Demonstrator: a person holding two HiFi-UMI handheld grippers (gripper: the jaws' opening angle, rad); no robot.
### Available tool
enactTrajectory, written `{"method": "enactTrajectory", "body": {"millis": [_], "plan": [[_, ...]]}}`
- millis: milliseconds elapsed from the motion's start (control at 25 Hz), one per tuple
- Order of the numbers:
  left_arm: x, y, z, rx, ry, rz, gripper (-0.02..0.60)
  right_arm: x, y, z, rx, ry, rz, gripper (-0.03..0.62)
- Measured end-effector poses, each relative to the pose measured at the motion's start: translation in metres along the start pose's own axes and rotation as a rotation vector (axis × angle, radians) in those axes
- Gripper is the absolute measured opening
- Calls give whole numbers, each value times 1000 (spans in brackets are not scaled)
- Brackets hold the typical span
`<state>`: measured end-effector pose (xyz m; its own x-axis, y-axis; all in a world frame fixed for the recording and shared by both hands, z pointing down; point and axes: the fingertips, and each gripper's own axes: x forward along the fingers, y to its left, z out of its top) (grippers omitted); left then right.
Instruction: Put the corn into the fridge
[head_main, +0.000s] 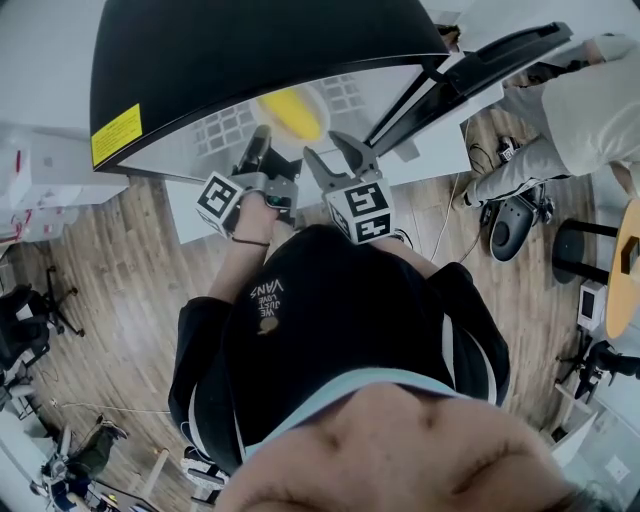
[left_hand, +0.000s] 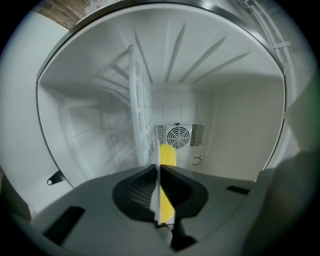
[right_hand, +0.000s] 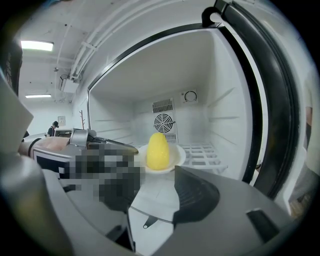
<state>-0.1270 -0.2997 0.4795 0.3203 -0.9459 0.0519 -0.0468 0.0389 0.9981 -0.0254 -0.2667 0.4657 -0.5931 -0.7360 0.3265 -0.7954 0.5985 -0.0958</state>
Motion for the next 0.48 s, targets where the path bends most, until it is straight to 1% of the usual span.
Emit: {"method": "enactTrajectory", "body": {"millis": [480], "plan": [[0, 0, 3, 2, -18, -16, 29, 9, -8, 1, 19, 3, -4, 206]]}}
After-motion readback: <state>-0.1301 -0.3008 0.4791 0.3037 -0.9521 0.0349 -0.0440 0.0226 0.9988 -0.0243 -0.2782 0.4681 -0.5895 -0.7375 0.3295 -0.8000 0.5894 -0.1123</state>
